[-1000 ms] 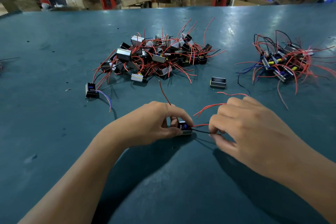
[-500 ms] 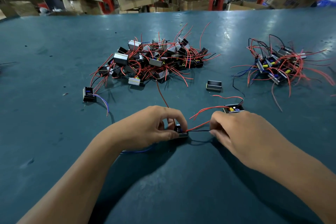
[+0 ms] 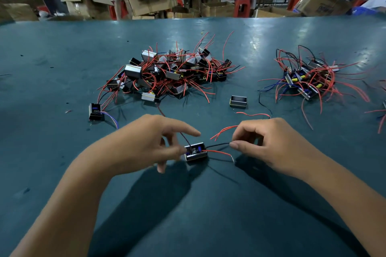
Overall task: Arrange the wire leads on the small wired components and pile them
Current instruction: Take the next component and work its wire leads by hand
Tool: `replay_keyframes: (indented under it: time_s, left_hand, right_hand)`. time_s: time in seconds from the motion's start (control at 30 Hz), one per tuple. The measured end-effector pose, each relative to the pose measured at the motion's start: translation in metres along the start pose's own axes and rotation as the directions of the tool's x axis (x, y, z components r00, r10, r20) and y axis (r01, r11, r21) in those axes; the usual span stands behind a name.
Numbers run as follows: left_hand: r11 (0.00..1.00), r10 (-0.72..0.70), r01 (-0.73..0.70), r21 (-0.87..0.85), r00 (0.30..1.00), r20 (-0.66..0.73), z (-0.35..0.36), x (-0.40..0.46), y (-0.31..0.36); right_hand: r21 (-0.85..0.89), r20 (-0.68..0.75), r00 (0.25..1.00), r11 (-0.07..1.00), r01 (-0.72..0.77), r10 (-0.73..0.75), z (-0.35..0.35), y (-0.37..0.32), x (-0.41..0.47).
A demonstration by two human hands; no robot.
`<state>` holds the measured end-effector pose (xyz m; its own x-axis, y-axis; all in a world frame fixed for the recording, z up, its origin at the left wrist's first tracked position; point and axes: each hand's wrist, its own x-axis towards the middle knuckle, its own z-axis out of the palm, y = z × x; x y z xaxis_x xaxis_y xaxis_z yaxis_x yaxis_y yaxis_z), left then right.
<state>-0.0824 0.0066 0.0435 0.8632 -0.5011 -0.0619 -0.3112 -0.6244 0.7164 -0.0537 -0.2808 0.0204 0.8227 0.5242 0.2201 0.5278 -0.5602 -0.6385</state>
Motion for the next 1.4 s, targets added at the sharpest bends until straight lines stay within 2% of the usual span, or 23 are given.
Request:
replay_keyframes:
  time_s: [0.07, 0.1, 0.13, 0.17, 0.23, 0.27, 0.3, 0.43, 0.6, 0.8, 0.97, 1.03, 1.17, 1.4]
  left_hand:
    - [0.965, 0.108, -0.11, -0.238, 0.994, -0.021, -0.002, -0.006, 0.013]
    - [0.924, 0.178, -0.196, -0.328, 0.98, -0.086, 0.001, -0.004, 0.02]
    - [0.902, 0.217, -0.266, -0.341, 0.96, -0.174, 0.009, 0.001, 0.025]
    - [0.919, 0.231, -0.296, -0.261, 0.939, -0.255, 0.018, 0.009, 0.028]
    - [0.97, 0.242, -0.235, 0.059, 0.92, -0.31, 0.037, 0.026, 0.026]
    - [0.969, 0.228, -0.189, 0.16, 0.932, -0.283, 0.043, 0.032, 0.023]
    - [0.972, 0.199, -0.158, 0.175, 0.948, -0.248, 0.046, 0.036, 0.02]
    - [0.987, 0.155, -0.142, 0.08, 0.971, -0.183, 0.046, 0.038, 0.012]
    - [0.988, 0.148, -0.139, 0.069, 0.979, -0.143, 0.045, 0.038, 0.007]
    - [0.989, 0.149, -0.145, 0.038, 0.978, -0.143, 0.046, 0.038, 0.004]
    - [0.991, 0.132, -0.13, 0.022, 0.976, -0.174, 0.043, 0.037, -0.003]
    - [0.992, 0.127, -0.126, 0.014, 0.978, -0.164, 0.044, 0.037, -0.003]
    - [0.991, 0.136, -0.135, 0.019, 0.979, -0.154, 0.045, 0.038, -0.003]
    - [0.99, 0.141, -0.14, 0.015, 0.977, -0.162, 0.044, 0.038, -0.003]
  right_hand:
    - [-0.001, -0.025, 0.998, 0.998, 0.056, -0.056, 0.002, -0.001, 0.001]
    - [-0.007, -0.027, 0.996, 0.996, 0.085, -0.085, 0.004, -0.001, 0.002]
    - [-0.013, -0.025, 0.993, 0.994, 0.111, -0.111, 0.005, -0.001, 0.002]
    - [-0.017, -0.025, 0.991, 0.991, 0.132, -0.132, 0.006, -0.001, 0.002]
    - [-0.011, -0.038, 0.986, 0.987, 0.161, -0.162, 0.007, -0.001, 0.002]
    - [-0.007, -0.051, 0.983, 0.984, 0.176, -0.176, 0.007, -0.001, 0.002]
    - [-0.004, -0.067, 0.979, 0.982, 0.191, -0.191, 0.008, -0.001, 0.002]
    - [-0.01, -0.115, 0.966, 0.973, 0.231, -0.23, 0.01, 0.001, 0.003]
    - [-0.168, -0.043, 0.939, 0.929, 0.33, -0.341, 0.006, 0.003, 0.002]
    - [-0.309, -0.042, 0.904, 0.866, 0.393, -0.425, 0.005, 0.0, 0.002]
    - [-0.252, -0.153, 0.918, 0.912, 0.323, -0.367, -0.005, 0.006, 0.001]
    - [-0.269, -0.139, 0.912, 0.901, 0.341, -0.387, -0.005, 0.006, 0.0]
    - [-0.428, -0.053, 0.866, 0.794, 0.43, -0.498, 0.01, 0.001, 0.002]
    - [-0.432, -0.093, 0.853, 0.793, 0.43, -0.514, 0.014, -0.001, 0.007]
